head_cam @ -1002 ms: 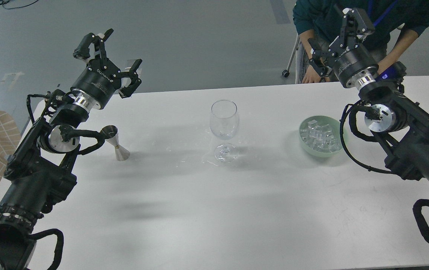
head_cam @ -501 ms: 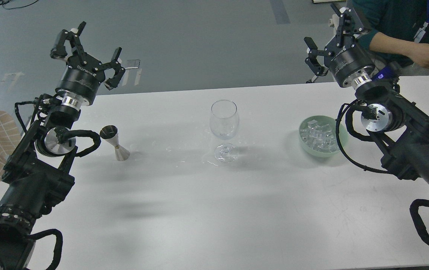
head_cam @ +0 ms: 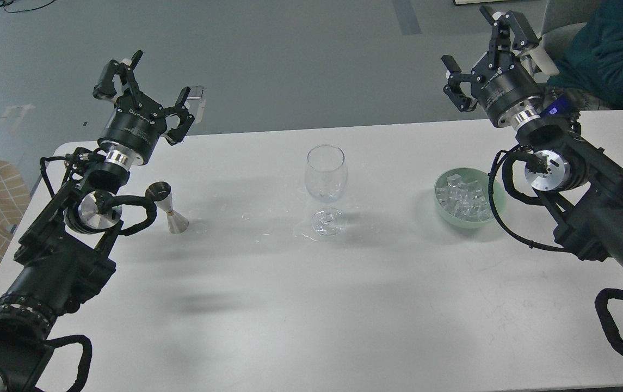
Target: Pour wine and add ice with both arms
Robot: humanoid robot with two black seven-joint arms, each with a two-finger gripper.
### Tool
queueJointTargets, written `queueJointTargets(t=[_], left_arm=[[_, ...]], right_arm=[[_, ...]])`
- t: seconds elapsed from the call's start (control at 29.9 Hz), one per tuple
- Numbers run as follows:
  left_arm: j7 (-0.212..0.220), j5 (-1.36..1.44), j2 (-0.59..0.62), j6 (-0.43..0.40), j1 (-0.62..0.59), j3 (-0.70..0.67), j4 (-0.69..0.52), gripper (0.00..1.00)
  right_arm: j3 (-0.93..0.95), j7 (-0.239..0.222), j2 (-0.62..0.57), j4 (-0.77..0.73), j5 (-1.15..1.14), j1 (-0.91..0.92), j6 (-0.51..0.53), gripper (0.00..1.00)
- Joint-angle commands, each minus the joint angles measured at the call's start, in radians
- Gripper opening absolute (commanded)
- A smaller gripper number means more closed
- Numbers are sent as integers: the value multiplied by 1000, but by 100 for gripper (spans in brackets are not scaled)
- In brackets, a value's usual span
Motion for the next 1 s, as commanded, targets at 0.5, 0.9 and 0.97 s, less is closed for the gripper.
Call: queueJointTargets(t=[0.5,0.9,0.97], left_arm=[[-5,-10,-8,40,-13,20,-4,98],[-27,0,-11,35,-18,23,-6,99],[-22,0,-9,35,-18,32,-6,99]], right_arm=[[-7,9,30,-17,-1,-8,2,100],[-8,11,39,-15,-3,-8,2,100],[-10,11,39,-17,-3,-6,2,100]])
